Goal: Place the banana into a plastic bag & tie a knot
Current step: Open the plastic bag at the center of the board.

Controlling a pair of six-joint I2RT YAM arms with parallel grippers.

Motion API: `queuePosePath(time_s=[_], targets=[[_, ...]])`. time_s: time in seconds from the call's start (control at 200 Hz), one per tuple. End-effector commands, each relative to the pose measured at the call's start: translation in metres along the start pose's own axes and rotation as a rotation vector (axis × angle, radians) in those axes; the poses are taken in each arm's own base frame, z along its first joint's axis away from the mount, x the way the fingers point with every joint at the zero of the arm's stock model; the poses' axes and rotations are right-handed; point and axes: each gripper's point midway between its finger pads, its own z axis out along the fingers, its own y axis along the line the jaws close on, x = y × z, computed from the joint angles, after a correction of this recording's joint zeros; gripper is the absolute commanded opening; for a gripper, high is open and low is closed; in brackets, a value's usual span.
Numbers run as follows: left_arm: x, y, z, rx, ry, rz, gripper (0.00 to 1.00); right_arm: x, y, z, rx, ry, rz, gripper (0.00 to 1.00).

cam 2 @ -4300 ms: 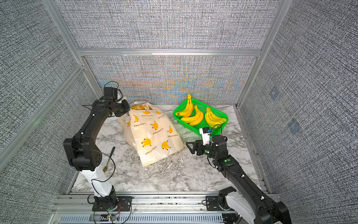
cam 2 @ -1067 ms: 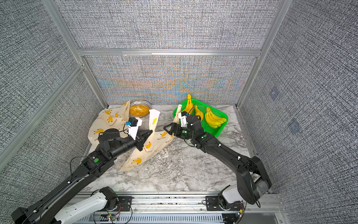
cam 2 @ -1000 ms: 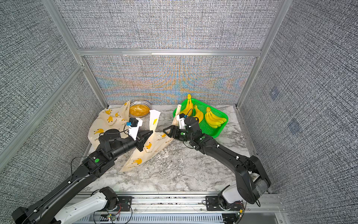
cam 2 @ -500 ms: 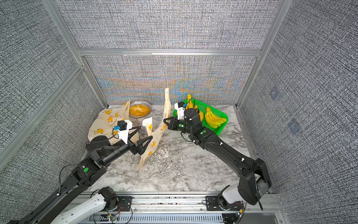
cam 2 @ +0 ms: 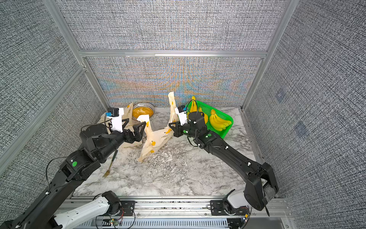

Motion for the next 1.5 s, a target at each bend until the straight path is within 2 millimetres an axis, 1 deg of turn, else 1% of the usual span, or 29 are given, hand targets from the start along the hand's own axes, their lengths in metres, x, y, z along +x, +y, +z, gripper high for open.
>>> queuePosePath(time_s=[0.0,0.07,0.13,0.18,0.23,0.28,0.315,0.365,0.475,0.556,0.656,0.746,0.841,0.946,1.021,1.066,1.116,1.151,1.166,1.186,1.231,1.296,1.446,1.496], targets=[[-0.018,0.007,-0.016,-0.042,-0.010,0.001,1.00,0.003,-0.002,-0.005,0.020,0.005,-0.075,0.00],[-0.038,0.011,-0.030,-0.073,-0.037,0.002,0.99,0.004,-0.004,-0.007,0.030,0.002,-0.075,0.00],[-0.050,0.015,-0.040,-0.096,-0.061,0.003,0.99,0.004,-0.004,-0.008,0.027,0.000,-0.078,0.00],[-0.053,0.018,-0.042,-0.114,-0.064,0.000,1.00,0.005,-0.003,-0.009,0.023,0.000,-0.081,0.00],[-0.049,0.018,-0.036,-0.120,-0.041,0.000,0.99,0.005,-0.001,-0.009,0.012,0.001,-0.086,0.00],[-0.039,0.014,-0.025,-0.110,0.009,-0.003,1.00,0.006,0.000,-0.010,0.001,0.001,-0.088,0.00],[-0.028,0.009,-0.011,-0.092,0.059,-0.006,1.00,0.007,0.002,-0.010,-0.008,-0.001,-0.090,0.00],[-0.009,-0.003,0.010,-0.034,0.144,-0.014,0.99,0.007,0.004,-0.012,-0.021,-0.007,-0.093,0.00],[0.036,-0.032,0.057,0.099,0.316,-0.073,0.98,0.004,0.016,-0.016,-0.081,-0.027,-0.093,0.00],[0.058,-0.047,0.082,0.179,0.374,-0.141,0.95,0.000,0.028,-0.022,-0.139,-0.049,-0.094,0.00],[0.067,-0.058,0.103,0.268,0.392,-0.235,0.93,-0.002,0.042,-0.029,-0.208,-0.068,-0.098,0.00],[0.069,-0.063,0.114,0.325,0.398,-0.304,0.91,0.000,0.047,-0.032,-0.242,-0.067,-0.098,0.00],[0.071,-0.065,0.123,0.368,0.406,-0.358,0.89,0.004,0.050,-0.032,-0.259,-0.055,-0.097,0.00],[0.083,-0.070,0.134,0.400,0.450,-0.396,0.83,0.008,0.049,-0.032,-0.260,-0.049,-0.087,0.00],[0.090,-0.075,0.136,0.432,0.486,-0.410,0.80,0.010,0.048,-0.031,-0.257,-0.045,-0.080,0.00],[0.094,-0.078,0.137,0.449,0.508,-0.415,0.75,0.010,0.048,-0.030,-0.257,-0.044,-0.077,0.00],[0.100,-0.080,0.140,0.466,0.525,-0.421,0.62,0.010,0.046,-0.029,-0.249,-0.044,-0.072,0.00],[0.103,-0.081,0.141,0.471,0.536,-0.423,0.48,0.010,0.045,-0.029,-0.241,-0.045,-0.070,0.00],[0.105,-0.080,0.141,0.470,0.541,-0.421,0.40,0.010,0.044,-0.029,-0.237,-0.043,-0.068,0.00],[0.106,-0.080,0.141,0.469,0.545,-0.416,0.31,0.010,0.044,-0.028,-0.233,-0.043,-0.066,0.00],[0.109,-0.076,0.141,0.451,0.552,-0.407,0.17,0.010,0.040,-0.028,-0.213,-0.040,-0.061,0.00],[0.110,-0.065,0.140,0.396,0.556,-0.384,0.01,0.011,0.035,-0.027,-0.182,-0.037,-0.053,0.00],[0.106,-0.028,0.136,0.241,0.519,-0.314,0.00,0.012,0.022,-0.030,-0.119,-0.039,-0.019,0.00],[0.101,-0.014,0.134,0.192,0.503,-0.289,0.00,0.013,0.020,-0.032,-0.113,-0.041,-0.009,0.00]])
